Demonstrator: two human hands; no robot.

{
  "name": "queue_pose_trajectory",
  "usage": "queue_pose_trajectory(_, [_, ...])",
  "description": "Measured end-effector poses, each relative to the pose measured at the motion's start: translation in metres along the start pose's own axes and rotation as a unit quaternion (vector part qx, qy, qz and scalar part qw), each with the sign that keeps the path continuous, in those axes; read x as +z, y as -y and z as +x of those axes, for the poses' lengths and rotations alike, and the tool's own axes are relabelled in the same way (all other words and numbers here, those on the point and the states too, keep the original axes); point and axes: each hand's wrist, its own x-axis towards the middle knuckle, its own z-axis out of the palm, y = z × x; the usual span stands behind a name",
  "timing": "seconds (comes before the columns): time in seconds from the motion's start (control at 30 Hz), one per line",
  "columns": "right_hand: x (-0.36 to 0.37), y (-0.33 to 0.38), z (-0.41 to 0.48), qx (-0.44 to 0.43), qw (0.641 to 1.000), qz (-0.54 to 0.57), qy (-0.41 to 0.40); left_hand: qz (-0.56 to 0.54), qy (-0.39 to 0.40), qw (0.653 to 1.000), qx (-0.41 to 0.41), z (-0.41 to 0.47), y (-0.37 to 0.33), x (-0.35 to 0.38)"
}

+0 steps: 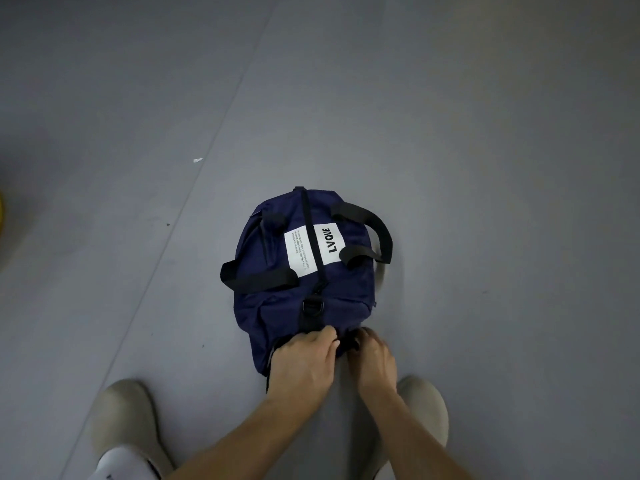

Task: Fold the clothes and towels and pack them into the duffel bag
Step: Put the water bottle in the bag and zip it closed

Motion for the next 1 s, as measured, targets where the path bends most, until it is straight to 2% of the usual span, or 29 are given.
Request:
queue_pose_trajectory(0.07, [0.007, 0.020, -0.023, -0.077, 0.997, 0.031, -0.004, -0.037, -0.025, 0.998, -0.046, -0.005, 0.001, -0.002])
queue_pose_trajectory(0.1, [0.008, 0.021, -0.025, -0.119, 0.989, 0.048, -0.068, -0.045, -0.030, 0.996, -0.064, -0.005, 0.000, -0.002])
queue_pose_trajectory(0.17, [-0.003, 0.021, -0.024, -0.160, 0.977, 0.025, -0.138, -0.056, -0.033, 0.995, -0.073, -0.005, -0.004, -0.004])
queue_pose_trajectory(0.3, [-0.015, 0.031, -0.037, -0.173, 0.975, -0.029, -0.136, -0.069, -0.031, 0.996, -0.052, -0.012, -0.003, -0.005])
queue_pose_trajectory(0.4, [-0.029, 0.033, -0.038, -0.161, 0.976, -0.091, -0.117, -0.077, -0.031, 0.994, -0.075, -0.021, 0.008, -0.010])
queue_pose_trajectory(0.53, [-0.034, 0.027, -0.039, -0.075, 0.985, -0.108, -0.109, -0.143, -0.056, 0.965, -0.211, -0.039, 0.026, -0.021])
queue_pose_trajectory(0.6, [-0.035, 0.029, -0.039, -0.072, 0.984, -0.132, -0.097, -0.201, -0.077, 0.938, -0.270, -0.049, 0.030, -0.025])
queue_pose_trajectory(0.67, [-0.034, 0.039, -0.045, -0.109, 0.979, -0.138, -0.104, -0.236, -0.081, 0.923, -0.294, -0.055, 0.033, -0.025])
queue_pose_trajectory(0.8, [-0.031, 0.075, -0.066, -0.274, 0.945, -0.152, -0.093, -0.237, -0.074, 0.932, -0.262, -0.055, 0.033, -0.029])
queue_pose_trajectory(1.0, [-0.037, 0.094, -0.058, -0.258, 0.943, -0.195, -0.076, -0.213, -0.022, 0.957, -0.193, -0.051, 0.038, -0.038])
